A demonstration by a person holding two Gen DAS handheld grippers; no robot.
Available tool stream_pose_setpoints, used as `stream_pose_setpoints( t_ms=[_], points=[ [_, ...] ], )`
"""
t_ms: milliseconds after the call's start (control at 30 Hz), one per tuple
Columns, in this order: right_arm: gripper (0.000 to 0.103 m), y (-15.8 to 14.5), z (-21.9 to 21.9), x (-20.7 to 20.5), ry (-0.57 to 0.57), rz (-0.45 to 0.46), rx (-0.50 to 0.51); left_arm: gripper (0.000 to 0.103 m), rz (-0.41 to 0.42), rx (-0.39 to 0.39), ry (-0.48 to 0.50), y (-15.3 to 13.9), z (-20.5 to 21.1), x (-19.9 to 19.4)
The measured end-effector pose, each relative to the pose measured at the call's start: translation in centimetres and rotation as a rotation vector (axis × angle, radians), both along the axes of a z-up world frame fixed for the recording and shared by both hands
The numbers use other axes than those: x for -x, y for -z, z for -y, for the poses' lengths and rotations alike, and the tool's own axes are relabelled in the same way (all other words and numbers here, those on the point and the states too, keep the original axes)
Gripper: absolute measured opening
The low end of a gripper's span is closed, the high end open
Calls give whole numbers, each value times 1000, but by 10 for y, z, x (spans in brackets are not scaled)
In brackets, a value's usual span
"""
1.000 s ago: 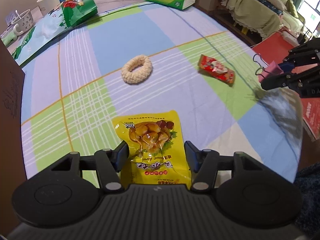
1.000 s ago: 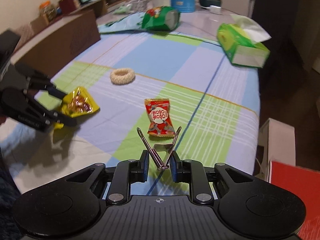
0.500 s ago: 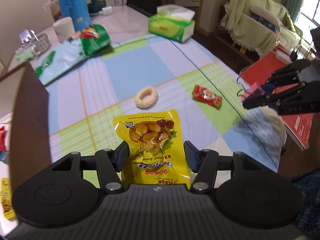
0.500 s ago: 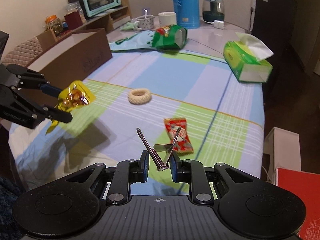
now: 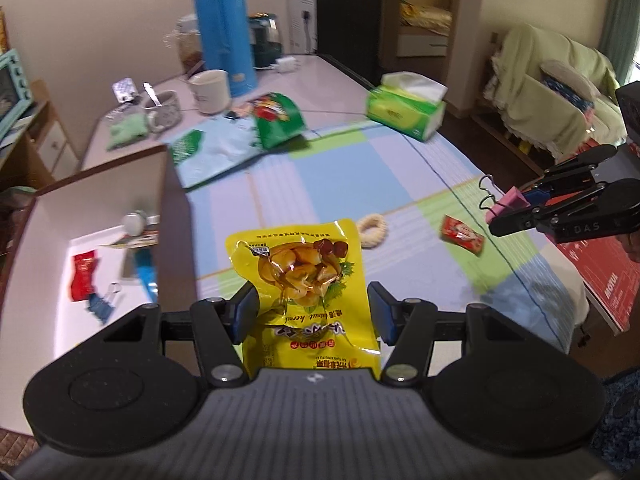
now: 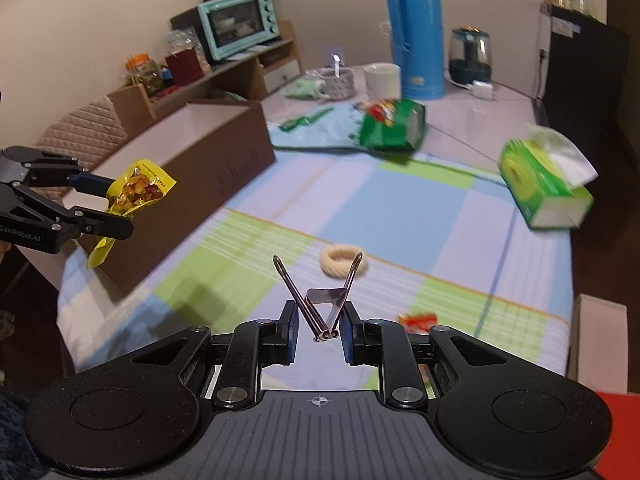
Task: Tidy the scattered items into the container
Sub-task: 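Lift the yellow packet toward the box with the left gripper while the right grasps the pink clip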
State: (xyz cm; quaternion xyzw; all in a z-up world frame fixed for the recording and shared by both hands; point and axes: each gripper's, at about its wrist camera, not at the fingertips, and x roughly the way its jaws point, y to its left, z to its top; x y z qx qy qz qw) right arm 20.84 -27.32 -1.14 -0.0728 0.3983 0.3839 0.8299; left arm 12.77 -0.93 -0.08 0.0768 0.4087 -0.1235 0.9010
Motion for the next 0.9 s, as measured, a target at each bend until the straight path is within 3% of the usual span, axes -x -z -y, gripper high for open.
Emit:
stream_pose_setpoints(
  t_ms=[467, 900],
  points=[
    [21, -35, -79, -2, -116, 41, -79, 54, 81, -58, -139, -34, -95, 21],
    [21, -40, -159, 11, -184, 48, -110, 54, 79, -67, -156, -36, -160, 29]
  ],
)
